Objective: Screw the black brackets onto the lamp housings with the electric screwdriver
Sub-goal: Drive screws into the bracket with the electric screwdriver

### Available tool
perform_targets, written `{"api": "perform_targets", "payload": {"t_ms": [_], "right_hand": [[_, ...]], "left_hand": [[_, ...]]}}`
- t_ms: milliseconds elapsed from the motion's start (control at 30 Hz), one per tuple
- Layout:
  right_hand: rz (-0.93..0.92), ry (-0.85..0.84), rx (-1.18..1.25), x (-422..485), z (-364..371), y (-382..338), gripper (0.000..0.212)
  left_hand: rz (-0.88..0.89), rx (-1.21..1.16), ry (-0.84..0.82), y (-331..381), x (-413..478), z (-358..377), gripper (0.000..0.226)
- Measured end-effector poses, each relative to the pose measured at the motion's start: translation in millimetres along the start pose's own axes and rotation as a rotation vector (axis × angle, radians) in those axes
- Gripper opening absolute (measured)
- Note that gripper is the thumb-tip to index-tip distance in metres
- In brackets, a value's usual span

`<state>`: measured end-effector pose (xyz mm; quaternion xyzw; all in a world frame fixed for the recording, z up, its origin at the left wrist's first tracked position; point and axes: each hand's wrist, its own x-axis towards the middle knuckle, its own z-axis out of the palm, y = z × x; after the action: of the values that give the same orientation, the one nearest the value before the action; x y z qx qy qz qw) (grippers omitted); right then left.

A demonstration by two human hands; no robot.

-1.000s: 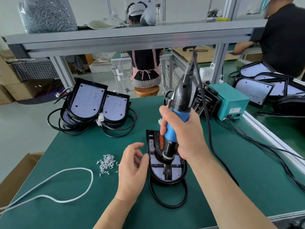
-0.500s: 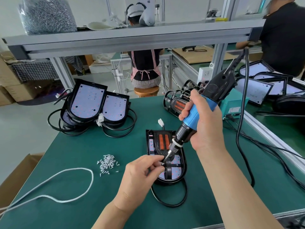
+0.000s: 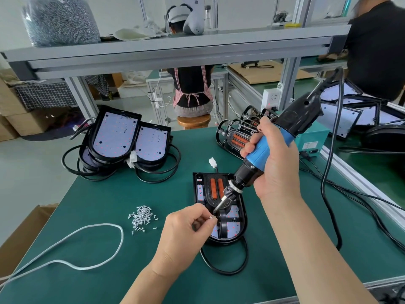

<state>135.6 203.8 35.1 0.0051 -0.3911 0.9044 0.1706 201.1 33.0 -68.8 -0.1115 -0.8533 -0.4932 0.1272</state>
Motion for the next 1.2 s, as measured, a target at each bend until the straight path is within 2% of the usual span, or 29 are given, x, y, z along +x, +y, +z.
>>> {"api": "perform_targets", "payload": {"t_ms": [500, 633, 833, 900, 1033, 1100, 1200], "right_hand": [[-0.041, -0.063, -0.050, -8.5, 3.8, 7.6, 0.022], [-0.049, -0.079, -0.043, -14.4, 7.9, 10.6, 0.039], [-0.057, 0.005, -0.063, -12.6, 8.4, 13.1, 0.026], [-0.067, 0.033, -0.070, -7.8, 7.8, 14.0, 0.025], [-0.095, 0.030, -0.083, 0.6, 9.3, 18.0, 0.024], [-0.105, 0.014, -0.116, 3.3, 9.7, 23.1, 0.023], [-0.082, -0.010, -0.163, 4.5, 10.1, 34.4, 0.021]], "left_hand": [[0.116, 0.223, 0.024, 4.2, 5.8, -3.3, 0.030], [0.145, 0.317, 0.042, 4.3, 5.6, -2.4, 0.033], [0.136, 0.347, 0.089, 3.8, 5.2, -2.3, 0.035], [0.086, 0.367, 0.097, 3.2, 5.0, -4.3, 0.029], [-0.250, 0.341, 0.114, -3.6, -3.1, 1.0, 0.076], [-0.378, 0.310, 0.043, -5.1, -6.9, 9.3, 0.085], [-0.436, 0.284, 0.022, -6.0, -7.0, 21.4, 0.089]]}}
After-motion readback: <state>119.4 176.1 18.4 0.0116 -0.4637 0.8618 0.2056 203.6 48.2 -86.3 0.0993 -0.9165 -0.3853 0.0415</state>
